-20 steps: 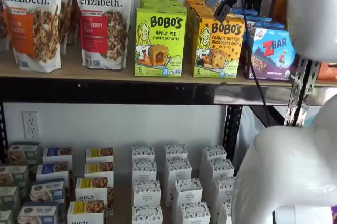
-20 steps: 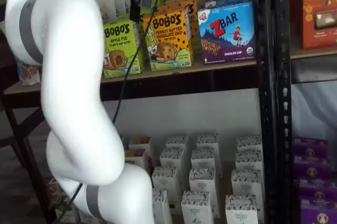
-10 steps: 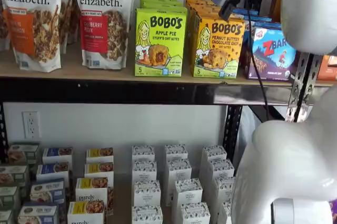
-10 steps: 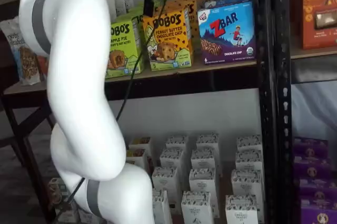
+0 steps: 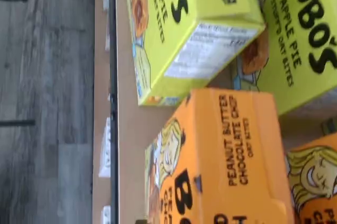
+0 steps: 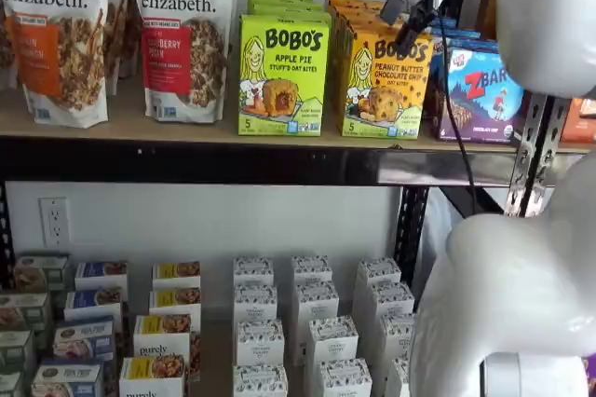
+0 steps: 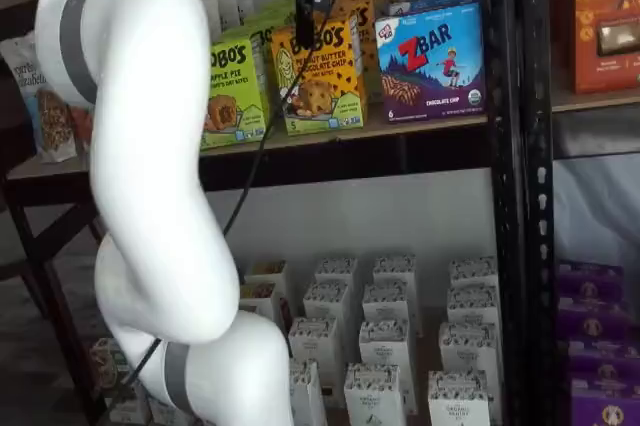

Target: Pick up the orange box on the top shelf, the fifth box from the left

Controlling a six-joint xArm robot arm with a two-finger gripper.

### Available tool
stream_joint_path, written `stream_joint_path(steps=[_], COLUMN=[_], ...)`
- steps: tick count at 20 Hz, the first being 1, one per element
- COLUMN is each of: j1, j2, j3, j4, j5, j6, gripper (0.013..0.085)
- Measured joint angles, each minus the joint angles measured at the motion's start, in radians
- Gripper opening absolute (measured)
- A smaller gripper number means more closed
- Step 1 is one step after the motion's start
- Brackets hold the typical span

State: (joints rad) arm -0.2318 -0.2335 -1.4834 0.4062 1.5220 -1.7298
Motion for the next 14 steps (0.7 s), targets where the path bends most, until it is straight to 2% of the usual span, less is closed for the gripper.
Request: stream_joint_path(steps=[3, 9, 14], j1=[0.013, 0.024, 0.045], j2=[0.030, 0.063, 0.079], j3=[-0.028, -0.060, -0.080], j4=[-0.034, -0.029, -0.079], j5=[0.037, 0.067, 0.080], j6=[0.006, 0.019, 0.030], gripper=[0.0850, 0.0850, 0.0850])
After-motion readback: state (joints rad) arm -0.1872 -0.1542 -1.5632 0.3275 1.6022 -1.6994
